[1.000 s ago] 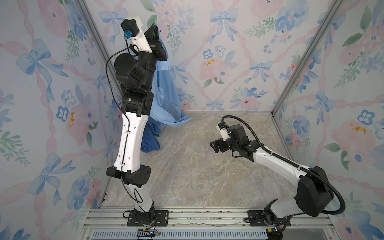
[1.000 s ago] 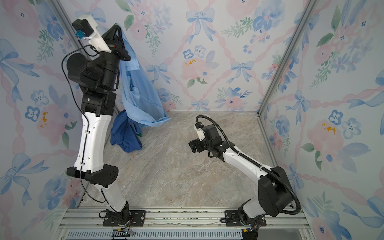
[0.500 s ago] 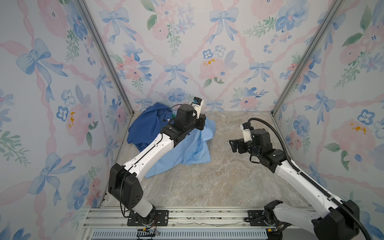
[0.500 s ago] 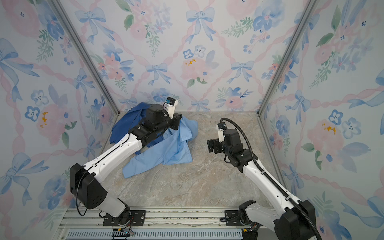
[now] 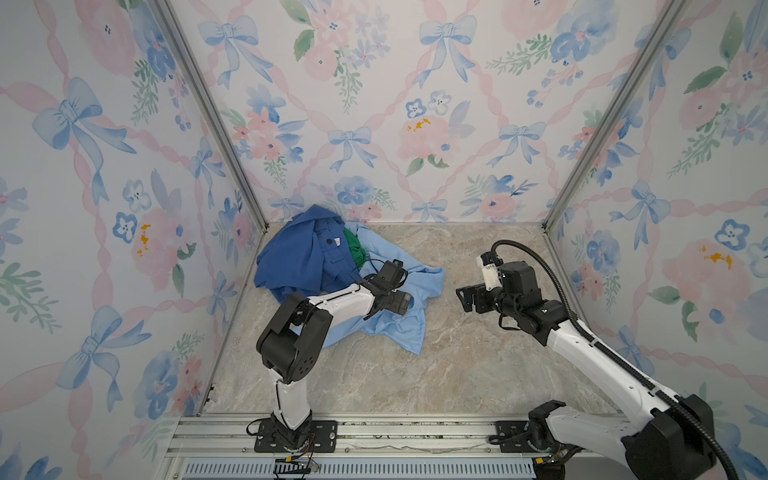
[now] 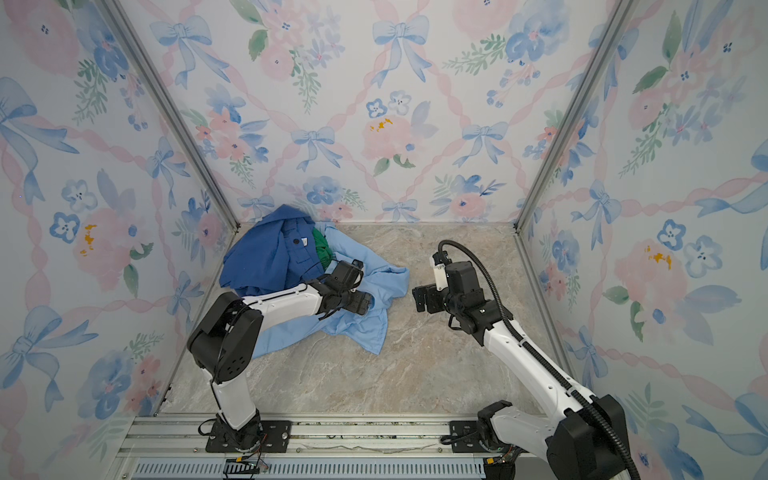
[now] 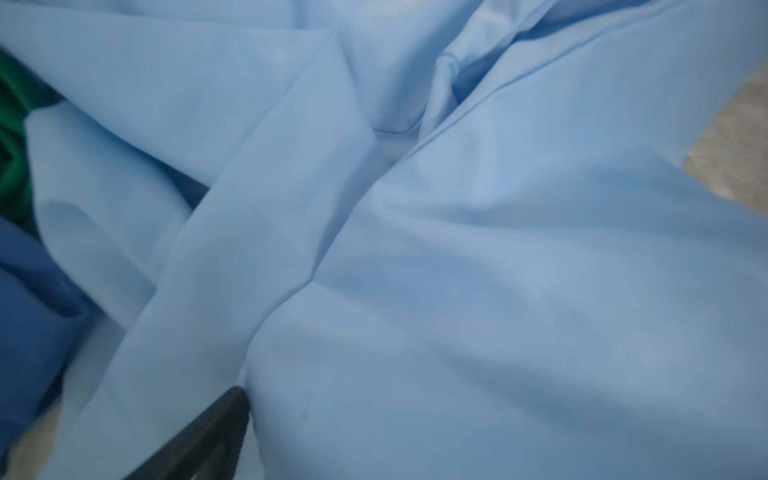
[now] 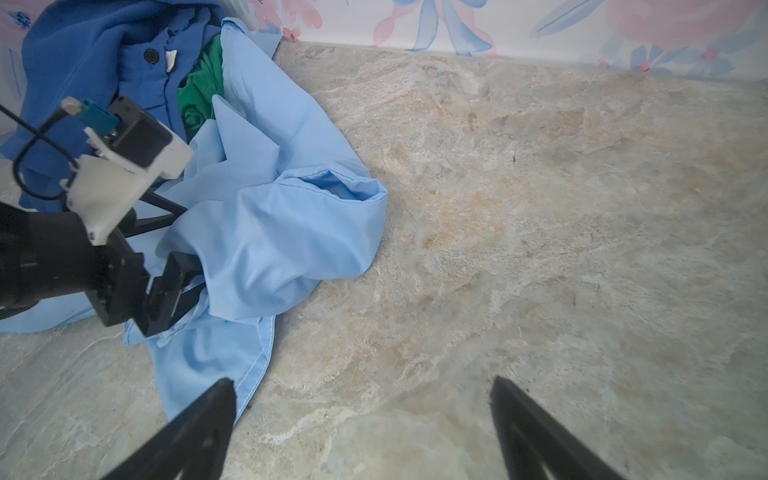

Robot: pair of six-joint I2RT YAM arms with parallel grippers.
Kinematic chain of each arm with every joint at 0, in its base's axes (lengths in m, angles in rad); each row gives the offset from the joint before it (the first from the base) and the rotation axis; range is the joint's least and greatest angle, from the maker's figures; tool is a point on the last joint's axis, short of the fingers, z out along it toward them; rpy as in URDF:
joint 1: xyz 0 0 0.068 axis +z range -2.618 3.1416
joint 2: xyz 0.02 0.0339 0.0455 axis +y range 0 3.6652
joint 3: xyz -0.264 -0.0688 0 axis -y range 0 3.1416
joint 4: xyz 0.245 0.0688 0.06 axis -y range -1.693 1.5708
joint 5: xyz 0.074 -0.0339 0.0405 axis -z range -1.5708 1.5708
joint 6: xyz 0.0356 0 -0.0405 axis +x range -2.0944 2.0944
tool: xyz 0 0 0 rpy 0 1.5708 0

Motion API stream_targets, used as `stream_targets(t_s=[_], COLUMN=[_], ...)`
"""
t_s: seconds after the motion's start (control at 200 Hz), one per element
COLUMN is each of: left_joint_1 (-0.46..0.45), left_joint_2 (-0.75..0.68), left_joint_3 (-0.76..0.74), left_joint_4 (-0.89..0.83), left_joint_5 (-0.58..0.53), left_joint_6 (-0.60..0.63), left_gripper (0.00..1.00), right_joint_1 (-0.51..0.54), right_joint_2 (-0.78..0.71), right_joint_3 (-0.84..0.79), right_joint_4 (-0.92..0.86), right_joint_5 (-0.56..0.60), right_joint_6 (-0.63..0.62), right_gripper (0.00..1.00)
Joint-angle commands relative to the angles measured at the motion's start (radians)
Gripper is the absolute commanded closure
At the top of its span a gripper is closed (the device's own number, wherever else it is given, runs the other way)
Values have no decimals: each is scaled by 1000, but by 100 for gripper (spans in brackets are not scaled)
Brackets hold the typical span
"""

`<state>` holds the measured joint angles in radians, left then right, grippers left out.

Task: Pick out a specific cloth from the pile

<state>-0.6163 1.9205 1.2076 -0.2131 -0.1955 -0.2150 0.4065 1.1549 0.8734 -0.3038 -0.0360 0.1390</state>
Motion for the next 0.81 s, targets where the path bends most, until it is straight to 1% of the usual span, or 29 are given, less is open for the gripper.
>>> stream_targets(t_s=[0.0,0.1,0.14,0.18,0.2,0.22,0.25,0.27,0.29,0.305,0.405,0.51,0.55,0.645,0.75,0.8], left_joint_1=[-2,-2,0,3,4,8,15,21,27,32,68,102,115,113,54,20], left_joint_2=[103,171,185,196,199,202,203,201,196,187,112,4,-27,-57,-5,46], left_joint_3=[94,151,151,146,144,143,141,139,137,134,149,256,331,589,900,1045], left_joint_4=[-17,-46,-50,-50,-50,-49,-51,-50,-50,-50,-47,-50,-54,-55,-49,-36], left_joint_5=[-30,22,47,74,85,98,119,130,142,146,163,169,177,166,173,219], left_joint_6=[23,14,5,-3,-5,-7,-15,-24,-31,-38,-49,-21,-17,-3,71,109], left_gripper=[2,3,9,19,29,43,68,82,94,100,100,100,100,100,100,100], right_joint_1=[-7,-6,-6,-6,-6,-5,-5,-6,-6,-6,-8,-8,-10,-12,-37,-64], right_joint_2=[-15,-25,-34,-44,-48,-52,-56,-57,-57,-55,-38,-35,-37,-52,-89,-116], right_joint_3=[-20,-27,-32,-39,-42,-43,-44,-44,-42,-42,-15,0,3,8,7,3], right_joint_4=[-23,-35,-37,-36,-34,-33,-33,-34,-37,-40,-62,-61,-60,-69,-101,-118], right_joint_5=[-25,-35,-36,-33,-31,-29,-28,-28,-27,-27,-31,-35,-34,-17,11,19], right_joint_6=[9,18,21,23,24,22,22,20,17,15,-2,-8,-8,-13,-13,-6], right_gripper=[3,3,3,3,3,3,3,3,3,3,3,3,3,3,3,3])
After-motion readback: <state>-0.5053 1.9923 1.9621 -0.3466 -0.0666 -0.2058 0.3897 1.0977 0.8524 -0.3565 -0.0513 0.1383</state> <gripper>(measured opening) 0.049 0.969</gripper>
